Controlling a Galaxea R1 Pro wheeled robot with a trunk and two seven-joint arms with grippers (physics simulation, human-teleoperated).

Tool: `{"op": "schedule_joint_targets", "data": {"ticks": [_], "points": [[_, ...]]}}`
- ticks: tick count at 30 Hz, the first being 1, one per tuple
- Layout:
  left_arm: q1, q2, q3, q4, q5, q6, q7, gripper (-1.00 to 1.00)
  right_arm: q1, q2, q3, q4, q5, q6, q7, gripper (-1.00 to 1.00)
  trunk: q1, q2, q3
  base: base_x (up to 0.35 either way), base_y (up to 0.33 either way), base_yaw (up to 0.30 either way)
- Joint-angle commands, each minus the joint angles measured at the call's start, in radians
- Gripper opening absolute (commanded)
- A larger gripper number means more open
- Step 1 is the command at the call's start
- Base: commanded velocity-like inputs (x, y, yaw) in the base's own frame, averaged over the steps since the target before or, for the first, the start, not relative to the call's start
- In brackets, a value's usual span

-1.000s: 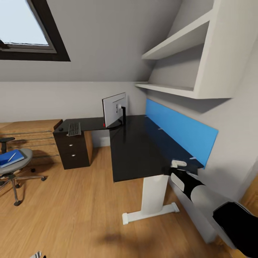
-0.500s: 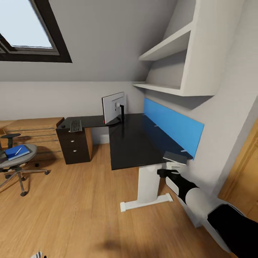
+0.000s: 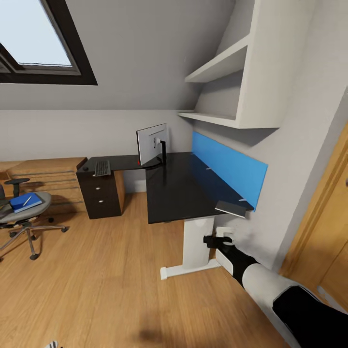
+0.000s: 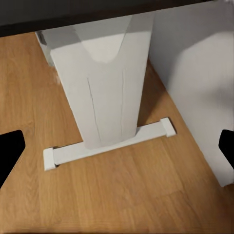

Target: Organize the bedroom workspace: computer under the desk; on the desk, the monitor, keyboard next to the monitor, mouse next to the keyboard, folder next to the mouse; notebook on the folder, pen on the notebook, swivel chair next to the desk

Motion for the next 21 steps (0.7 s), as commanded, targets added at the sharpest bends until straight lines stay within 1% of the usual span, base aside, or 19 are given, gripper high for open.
{"op": "schedule_joint_targets", "data": {"ticks": [1,2,6,7,9,10,12,13,17,18,21], "points": [[0.0,0.001,-0.003,0.0,0.009,-0.003,0.002,1.0,0.009,0.006,0.008,-0.002,-0.005,-0.008,-0.007,1.0,0.0,-0.001,-0.001,-0.005,-0.002,0.0],[0.0,0.001,-0.007,0.001,0.007,-0.002,0.002,1.0,0.028,0.019,0.008,-0.001,-0.004,-0.033,-0.008,1.0,0.0,-0.001,-0.001,-0.003,-0.002,0.0],[0.0,0.001,-0.027,0.005,-0.011,0.0,0.004,1.0,0.078,0.037,0.008,0.012,0.003,-0.09,-0.009,1.0,0.0,-0.001,0.002,-0.002,-0.001,0.017],[0.0,0.001,-0.041,0.008,-0.028,0.0,0.004,1.0,0.107,0.042,0.008,0.026,0.01,-0.124,-0.009,1.0,0.0,-0.001,0.003,-0.001,0.0,0.09],[0.0,0.0,-0.054,0.011,-0.047,0.0,0.005,1.0,0.135,0.045,0.008,0.047,0.019,-0.161,-0.009,1.0,0.0,-0.001,0.005,-0.001,0.0,0.121],[0.0,-0.006,-0.095,0.038,-0.091,0.001,0.006,1.0,0.195,0.055,0.009,0.116,0.05,-0.259,-0.01,1.0,0.0,-0.001,0.006,0.0,0.0,0.214],[0.0,-0.01,-0.117,0.056,-0.105,0.001,0.006,1.0,0.217,0.062,0.009,0.146,0.06,-0.298,-0.01,1.0,0.0,-0.001,0.007,0.0,0.0,0.23],[0.0,-0.014,-0.139,0.072,-0.116,0.001,0.007,1.0,0.238,0.07,0.009,0.173,0.068,-0.334,-0.01,1.0,0.0,-0.001,0.007,0.0,0.0,0.25],[0.0,-0.018,-0.178,0.098,-0.129,0.002,0.007,1.0,0.279,0.083,0.008,0.211,0.077,-0.388,-0.009,1.0,0.0,-0.001,0.008,0.0,0.0,0.261],[0.0,-0.025,-0.192,0.111,-0.132,0.005,0.009,1.0,0.313,0.086,0.008,0.221,0.078,-0.411,-0.009,1.0,0.0,-0.001,0.008,0.0,0.0,0.27],[0.0,-0.039,-0.207,0.127,-0.133,0.009,0.012,1.0,0.372,0.088,0.007,0.232,0.079,-0.455,-0.008,1.0,0.0,-0.001,0.007,0.0,0.0,0.257]]}}
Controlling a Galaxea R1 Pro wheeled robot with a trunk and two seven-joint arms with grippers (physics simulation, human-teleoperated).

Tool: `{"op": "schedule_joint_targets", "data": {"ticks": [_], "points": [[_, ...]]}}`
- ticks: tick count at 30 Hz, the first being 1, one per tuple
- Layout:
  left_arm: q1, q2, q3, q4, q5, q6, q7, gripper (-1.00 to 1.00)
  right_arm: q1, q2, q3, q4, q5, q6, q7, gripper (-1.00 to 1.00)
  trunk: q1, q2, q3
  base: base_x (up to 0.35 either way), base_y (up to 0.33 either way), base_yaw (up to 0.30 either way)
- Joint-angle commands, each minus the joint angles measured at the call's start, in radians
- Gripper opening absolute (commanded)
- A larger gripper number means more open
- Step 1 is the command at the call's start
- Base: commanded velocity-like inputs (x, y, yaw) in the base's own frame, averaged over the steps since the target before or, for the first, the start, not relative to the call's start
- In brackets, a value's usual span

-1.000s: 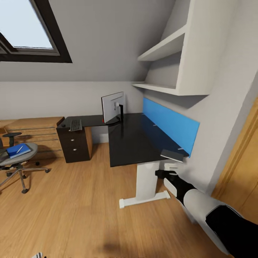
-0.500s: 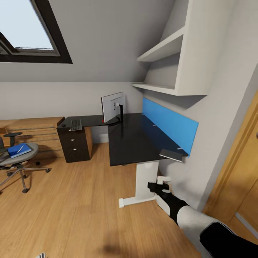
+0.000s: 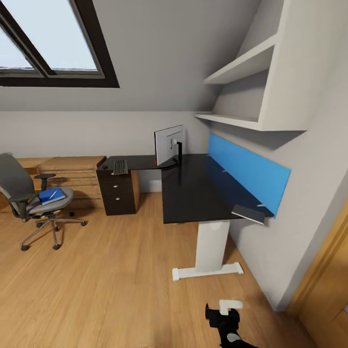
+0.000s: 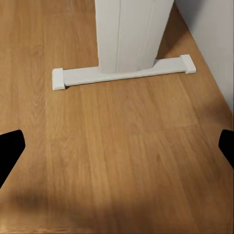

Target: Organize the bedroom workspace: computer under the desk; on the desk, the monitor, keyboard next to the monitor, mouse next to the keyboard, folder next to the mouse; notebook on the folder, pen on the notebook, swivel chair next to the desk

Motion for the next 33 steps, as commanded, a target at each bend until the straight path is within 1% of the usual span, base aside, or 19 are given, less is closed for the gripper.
{"op": "schedule_joint_targets", "data": {"ticks": [1,2,3,14,18,20,22,25,28,33], "points": [[-0.001,0.0,-0.003,0.001,0.009,-0.003,0.002,1.0,0.001,0.001,0.011,0.0,-0.005,-0.003,-0.004,1.0,0.0,-0.001,-0.001,0.0,0.0,0.236],[-0.001,-0.004,-0.006,0.005,0.01,-0.003,0.003,1.0,0.017,0.001,0.011,0.003,-0.006,-0.025,-0.003,1.0,0.0,-0.001,-0.002,0.0,0.0,0.18],[-0.001,-0.01,-0.008,0.009,0.012,-0.005,0.004,1.0,0.036,-0.001,0.009,0.006,-0.006,-0.067,-0.002,1.0,0.0,-0.001,-0.002,0.0,0.0,0.059],[-0.001,-0.013,-0.005,0.006,0.011,-0.019,-0.002,1.0,0.044,-0.004,0.008,0.007,-0.008,-0.09,-0.001,1.0,0.0,-0.001,-0.003,0.0,0.0,0.02],[-0.001,-0.013,-0.008,-0.002,0.01,-0.05,-0.003,1.0,0.045,-0.005,0.007,0.007,-0.008,-0.092,-0.001,1.0,0.0,-0.001,-0.003,0.0,0.0,0.003],[-0.001,-0.014,-0.008,-0.023,0.01,-0.082,-0.003,1.0,0.046,-0.005,0.007,0.007,-0.008,-0.098,-0.001,1.0,0.0,-0.001,-0.003,0.0,0.0,0.001],[-0.001,-0.017,-0.007,-0.044,0.01,-0.103,-0.002,1.0,0.045,-0.006,0.006,0.007,-0.007,-0.115,-0.001,1.0,0.0,-0.001,-0.003,0.0,0.0,-0.024],[-0.001,-0.019,-0.007,-0.055,0.011,-0.114,-0.002,1.0,0.045,-0.012,0.007,0.008,-0.007,-0.138,-0.001,1.0,0.0,-0.001,-0.003,0.0,0.0,-0.125],[-0.001,-0.022,-0.005,-0.063,0.012,-0.119,-0.001,1.0,0.045,-0.022,0.007,0.009,-0.006,-0.167,-0.001,1.0,0.011,-0.022,-0.012,0.0,0.0,-0.216],[-0.001,-0.022,-0.005,-0.057,0.012,-0.116,0.001,1.0,0.046,-0.023,0.008,0.009,-0.005,-0.172,0.0,1.0,0.031,-0.057,-0.028,0.0,0.0,-0.22]]}}
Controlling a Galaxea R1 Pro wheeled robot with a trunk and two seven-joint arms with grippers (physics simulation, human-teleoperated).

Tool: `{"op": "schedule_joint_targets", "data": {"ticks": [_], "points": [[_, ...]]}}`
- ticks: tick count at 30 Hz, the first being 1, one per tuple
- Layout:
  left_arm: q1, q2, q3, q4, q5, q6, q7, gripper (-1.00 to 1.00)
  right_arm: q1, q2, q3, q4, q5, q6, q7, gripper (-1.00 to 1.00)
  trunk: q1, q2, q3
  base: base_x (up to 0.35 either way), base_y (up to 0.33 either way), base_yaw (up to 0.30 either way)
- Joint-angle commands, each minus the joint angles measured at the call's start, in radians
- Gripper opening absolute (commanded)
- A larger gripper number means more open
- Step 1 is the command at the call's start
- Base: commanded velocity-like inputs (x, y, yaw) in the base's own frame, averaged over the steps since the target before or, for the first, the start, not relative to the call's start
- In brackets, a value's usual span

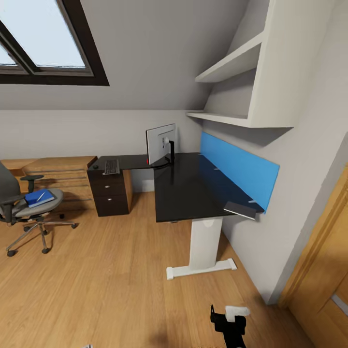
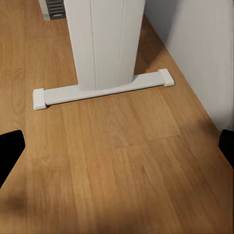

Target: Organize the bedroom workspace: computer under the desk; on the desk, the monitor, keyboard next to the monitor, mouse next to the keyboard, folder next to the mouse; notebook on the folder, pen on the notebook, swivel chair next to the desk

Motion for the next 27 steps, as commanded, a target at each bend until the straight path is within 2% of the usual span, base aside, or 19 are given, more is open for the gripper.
{"op": "schedule_joint_targets", "data": {"ticks": [1,4,12,27], "points": [[0.0,0.0,-0.003,0.004,0.007,-0.001,0.003,1.0,-0.001,0.0,0.009,0.002,-0.004,-0.002,-0.005,1.0,0.004,-0.008,-0.004,0.0,0.0,-0.138],[0.0,-0.002,-0.004,0.024,0.007,0.015,0.006,1.0,-0.001,0.0,0.01,0.002,-0.003,-0.004,-0.004,1.0,0.015,-0.029,-0.014,0.0,0.0,-0.09],[0.0,-0.015,-0.008,0.056,0.002,0.129,0.007,1.0,0.004,-0.004,0.009,0.003,0.0,-0.004,-0.004,1.0,0.046,-0.085,-0.039,0.0,0.0,-0.023],[0.0,-0.009,-0.006,0.118,0.004,0.144,0.006,1.0,0.004,-0.004,0.009,0.003,-0.007,-0.006,-0.004,1.0,0.104,-0.19,-0.086,0.0,0.0,-0.001]]}}
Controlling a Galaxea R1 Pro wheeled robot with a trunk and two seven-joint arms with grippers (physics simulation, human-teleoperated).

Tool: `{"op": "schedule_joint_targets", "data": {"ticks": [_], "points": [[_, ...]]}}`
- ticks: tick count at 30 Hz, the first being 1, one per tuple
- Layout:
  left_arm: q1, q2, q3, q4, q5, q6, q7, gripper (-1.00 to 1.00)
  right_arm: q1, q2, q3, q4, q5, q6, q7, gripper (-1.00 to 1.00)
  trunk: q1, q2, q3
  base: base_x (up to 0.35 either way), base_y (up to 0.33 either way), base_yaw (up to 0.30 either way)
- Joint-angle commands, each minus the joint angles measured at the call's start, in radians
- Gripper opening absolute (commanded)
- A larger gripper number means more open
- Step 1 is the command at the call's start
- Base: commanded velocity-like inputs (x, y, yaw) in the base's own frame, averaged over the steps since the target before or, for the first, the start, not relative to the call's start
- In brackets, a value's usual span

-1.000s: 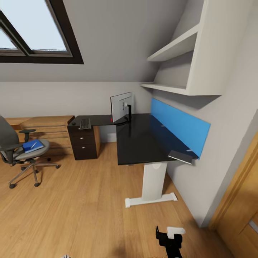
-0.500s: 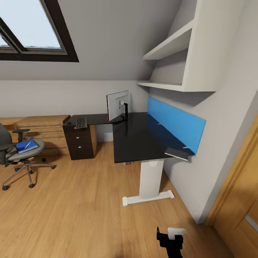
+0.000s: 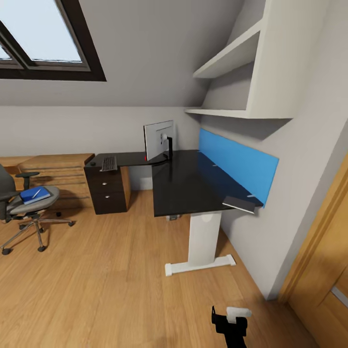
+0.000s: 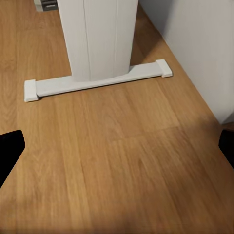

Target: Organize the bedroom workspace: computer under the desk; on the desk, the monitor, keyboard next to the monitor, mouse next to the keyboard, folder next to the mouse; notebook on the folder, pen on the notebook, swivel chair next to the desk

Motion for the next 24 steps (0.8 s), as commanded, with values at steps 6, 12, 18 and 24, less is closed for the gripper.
{"op": "schedule_joint_targets", "data": {"ticks": [6,12,18,24], "points": [[-0.001,0.005,0.007,0.0,0.011,-0.007,0.004,1.0,0.0,0.003,0.009,0.001,-0.006,-0.002,-0.005,1.0,0.023,-0.043,-0.019,0.0,0.0,-0.025],[-0.001,0.006,0.008,-0.002,0.011,-0.008,0.005,1.0,0.0,0.004,0.009,0.001,-0.007,-0.002,-0.005,1.0,0.046,-0.085,-0.034,0.0,0.0,-0.149],[-0.001,0.007,0.009,-0.01,0.011,-0.008,0.005,1.0,0.0,0.003,0.009,0.001,-0.008,-0.002,-0.005,1.0,0.069,-0.127,-0.052,0.0,0.0,-0.046],[-0.001,0.021,0.032,-0.041,0.011,-0.007,0.004,1.0,0.0,0.003,0.009,0.001,-0.008,-0.003,-0.005,1.0,0.092,-0.169,-0.071,0.0,0.0,-0.008]]}}
